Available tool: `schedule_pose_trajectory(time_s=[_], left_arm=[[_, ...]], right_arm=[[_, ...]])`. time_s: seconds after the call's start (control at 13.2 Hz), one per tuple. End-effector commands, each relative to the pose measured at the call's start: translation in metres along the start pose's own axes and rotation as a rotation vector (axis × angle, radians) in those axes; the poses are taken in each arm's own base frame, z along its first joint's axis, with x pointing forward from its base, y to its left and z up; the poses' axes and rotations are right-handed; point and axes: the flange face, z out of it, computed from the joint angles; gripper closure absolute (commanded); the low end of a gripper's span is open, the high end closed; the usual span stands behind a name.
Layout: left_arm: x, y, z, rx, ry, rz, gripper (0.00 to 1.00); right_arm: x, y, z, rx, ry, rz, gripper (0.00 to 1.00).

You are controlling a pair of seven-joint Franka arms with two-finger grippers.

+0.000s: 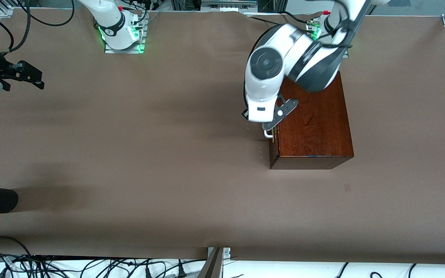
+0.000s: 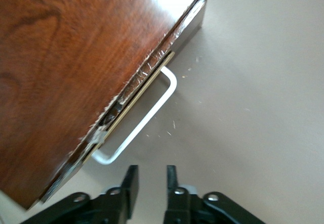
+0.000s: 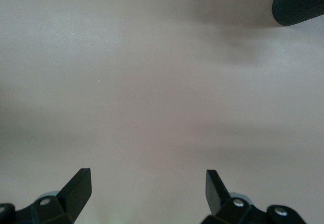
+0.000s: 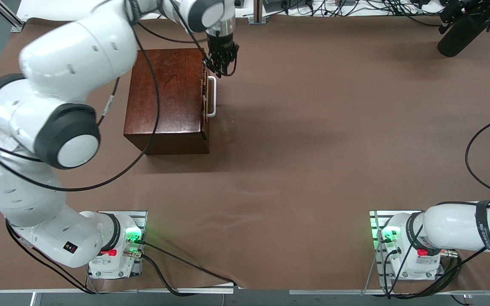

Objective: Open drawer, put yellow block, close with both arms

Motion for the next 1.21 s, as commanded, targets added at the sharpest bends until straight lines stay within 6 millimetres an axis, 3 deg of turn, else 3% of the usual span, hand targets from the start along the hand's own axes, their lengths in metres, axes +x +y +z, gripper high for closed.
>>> schedule_pose_trajectory(time_s=[0.0,0.15,0.6,0.91,1.13], left_arm=[[0.017,-0.038,-0.050,-0.042,-0.032,0.084,0.00],[0.041,-0.065,-0.081,-0.070,-0.052,0.124,0.00],[0.106,-0.162,-0.145,-0.043,-0.042,0.356,0.00],[0.165,-0.241,-0.158,-0.067,-0.024,0.546,0.00],[0.197,-0.268,-0.159,-0.058,-0.001,0.633,0.00]], right_arm=[[-0.002,-0.001,-0.003,0.008,-0.005,0.010,0.00],[-0.002,-0.002,-0.005,0.008,-0.002,0.008,0.00],[-0.003,-0.003,-0.004,0.010,-0.008,0.007,0.00],[-0.003,-0.002,-0.004,0.010,-0.010,0.010,0.00],[-0.003,-0.001,-0.004,0.010,-0.008,0.011,0.00]])
